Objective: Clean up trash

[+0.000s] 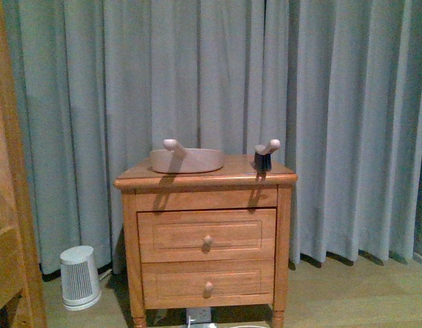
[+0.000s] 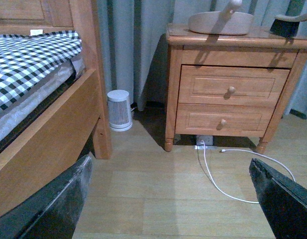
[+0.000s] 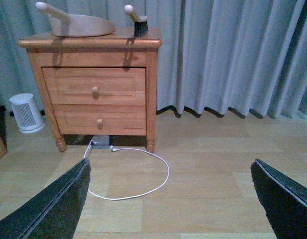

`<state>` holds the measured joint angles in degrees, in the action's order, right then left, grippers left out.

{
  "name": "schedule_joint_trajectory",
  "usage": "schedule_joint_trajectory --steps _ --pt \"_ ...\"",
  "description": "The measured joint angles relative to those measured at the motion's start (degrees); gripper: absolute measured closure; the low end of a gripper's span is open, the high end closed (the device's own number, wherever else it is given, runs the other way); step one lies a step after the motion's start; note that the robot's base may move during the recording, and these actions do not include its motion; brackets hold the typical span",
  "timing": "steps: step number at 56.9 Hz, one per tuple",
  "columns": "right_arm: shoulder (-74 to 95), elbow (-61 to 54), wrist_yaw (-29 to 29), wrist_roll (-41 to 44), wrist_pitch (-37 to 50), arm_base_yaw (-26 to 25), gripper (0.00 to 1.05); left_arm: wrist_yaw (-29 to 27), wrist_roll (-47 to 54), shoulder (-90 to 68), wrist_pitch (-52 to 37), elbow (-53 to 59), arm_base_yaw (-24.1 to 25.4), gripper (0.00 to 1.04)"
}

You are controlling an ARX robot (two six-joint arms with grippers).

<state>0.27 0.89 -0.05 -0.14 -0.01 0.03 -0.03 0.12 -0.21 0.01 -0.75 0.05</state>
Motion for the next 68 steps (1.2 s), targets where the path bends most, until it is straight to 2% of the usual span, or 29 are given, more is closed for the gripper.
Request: schedule_joint_trajectory --steps 68 --pt "0.0 0.0 0.0 0.0 0.0 0.0 0.07 0.0 0.0 0.0 0.0 0.0 0.0 0.08"
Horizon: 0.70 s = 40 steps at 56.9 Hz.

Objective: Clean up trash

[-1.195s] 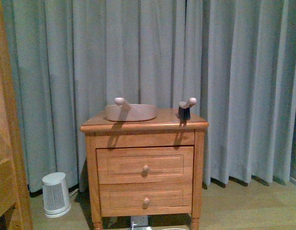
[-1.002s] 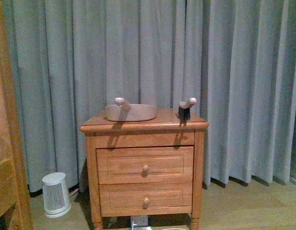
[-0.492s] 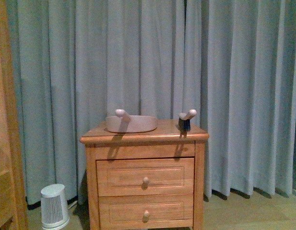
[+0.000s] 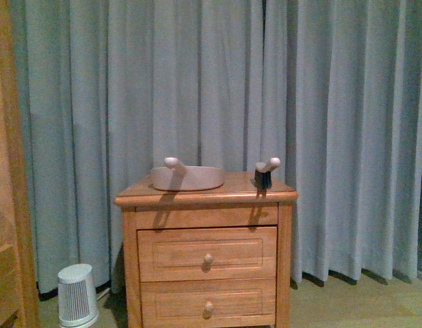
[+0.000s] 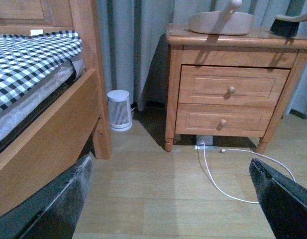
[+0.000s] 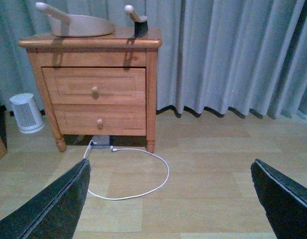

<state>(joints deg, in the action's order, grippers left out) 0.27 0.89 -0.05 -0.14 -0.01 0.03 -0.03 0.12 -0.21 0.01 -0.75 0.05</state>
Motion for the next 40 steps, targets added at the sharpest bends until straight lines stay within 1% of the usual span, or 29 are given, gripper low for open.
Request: schedule_joint_trajectory --steps 40 --pt "0.0 0.0 0.0 -0.02 0.0 0.0 0.07 0.0 0.0 0.0 0.0 0.0 0.0 0.08"
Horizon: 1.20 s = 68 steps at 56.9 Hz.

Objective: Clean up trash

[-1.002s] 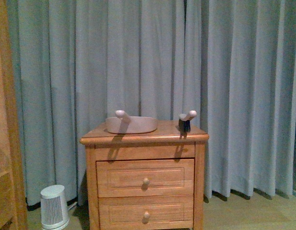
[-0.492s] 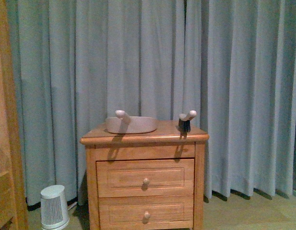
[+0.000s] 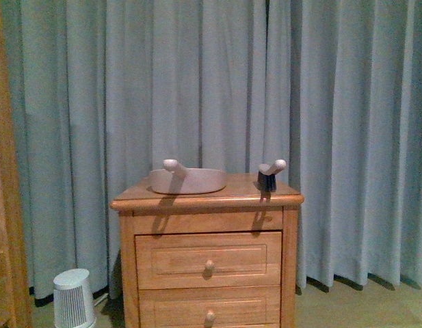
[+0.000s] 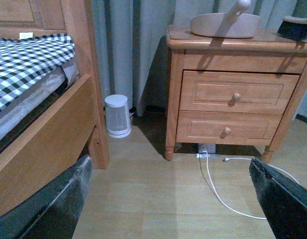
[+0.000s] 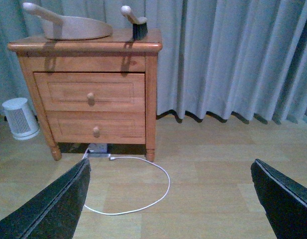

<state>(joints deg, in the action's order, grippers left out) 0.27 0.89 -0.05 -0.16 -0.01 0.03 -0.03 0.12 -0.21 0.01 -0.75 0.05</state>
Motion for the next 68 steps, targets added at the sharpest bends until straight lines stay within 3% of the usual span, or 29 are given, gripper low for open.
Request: schedule_joint_trajectory --steps 68 --pt "-0.04 0.0 0.02 0.02 -0.02 0.0 0.07 0.02 0.0 -0.04 0.02 0.0 0.0 0.08"
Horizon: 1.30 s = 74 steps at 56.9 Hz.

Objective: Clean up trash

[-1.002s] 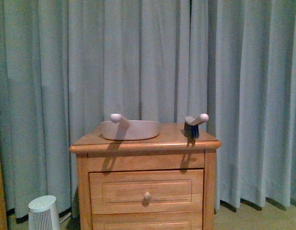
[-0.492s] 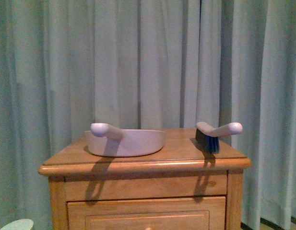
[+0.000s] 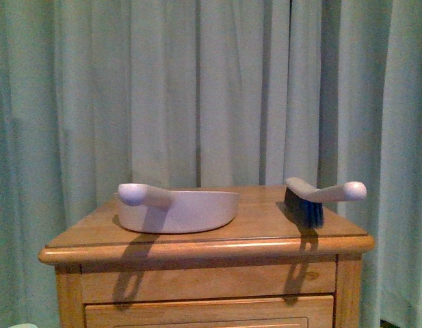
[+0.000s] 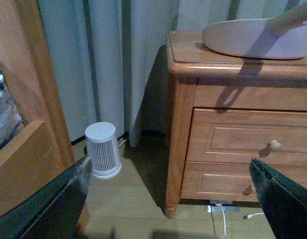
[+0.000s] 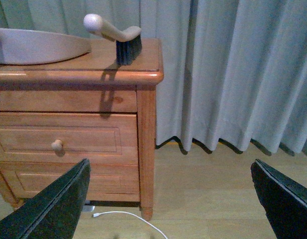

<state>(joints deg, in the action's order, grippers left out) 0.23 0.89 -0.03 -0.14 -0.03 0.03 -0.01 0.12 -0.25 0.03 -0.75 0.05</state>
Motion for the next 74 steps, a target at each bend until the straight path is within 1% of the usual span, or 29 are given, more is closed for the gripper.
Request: schedule_joint_trajectory --steps 46,47,48,49,50,52,55,57,59,67,70,74 --pt "0.0 0.0 0.0 0.0 0.0 0.0 0.07 0.11 -0.02 0.0 0.0 0.0 0.0 0.08" --pt "0.0 0.0 0.0 -0.02 0.0 0.0 0.07 3.13 -0.68 -0.63 0.59 -0.2 0.74 0.08" --pt "0.0 0.0 0.02 -0.02 0.0 0.0 0.07 7.43 -1.88 -1.7 2.14 -0.83 2.32 0.08" --pt "0.0 0.0 0.04 0.0 0.0 0.0 0.07 14.4 -3.1 -3.39 3.61 -1.57 4.28 0.08" --pt "0.0 0.0 0.02 -0.02 0.0 0.0 0.07 17.29 -4.02 -4.48 3.93 -1.88 5.29 0.08" --pt "0.0 0.0 -0.17 0.0 0.0 0.0 0.07 27.47 -5.97 -9.29 4.02 -2.64 8.24 0.08" --pt "0.0 0.0 0.02 -0.02 0.0 0.0 0.07 36.79 -7.17 -15.56 2.03 -3.02 8.66 0.08" --pt "0.0 0.0 0.02 0.0 0.0 0.0 0.07 39.21 -7.19 -19.69 -1.03 -3.34 7.45 0.08" --pt "0.0 0.0 0.0 -0.02 0.0 0.0 0.07 38.62 -7.13 -22.1 -2.95 -3.67 6.38 0.08" --pt "0.0 0.0 -0.09 0.0 0.0 0.0 0.07 31.26 -3.74 -38.66 -17.62 -7.72 0.79 0.08" --pt "0.0 0.0 -0.02 0.0 0.0 0.0 0.07 27.91 -1.57 -47.17 -23.43 -11.1 -1.4 0.08" --pt "0.0 0.0 -0.02 -0.02 0.0 0.0 0.07 23.12 1.4 -57.27 -26.27 -16.87 -3.67 0.08"
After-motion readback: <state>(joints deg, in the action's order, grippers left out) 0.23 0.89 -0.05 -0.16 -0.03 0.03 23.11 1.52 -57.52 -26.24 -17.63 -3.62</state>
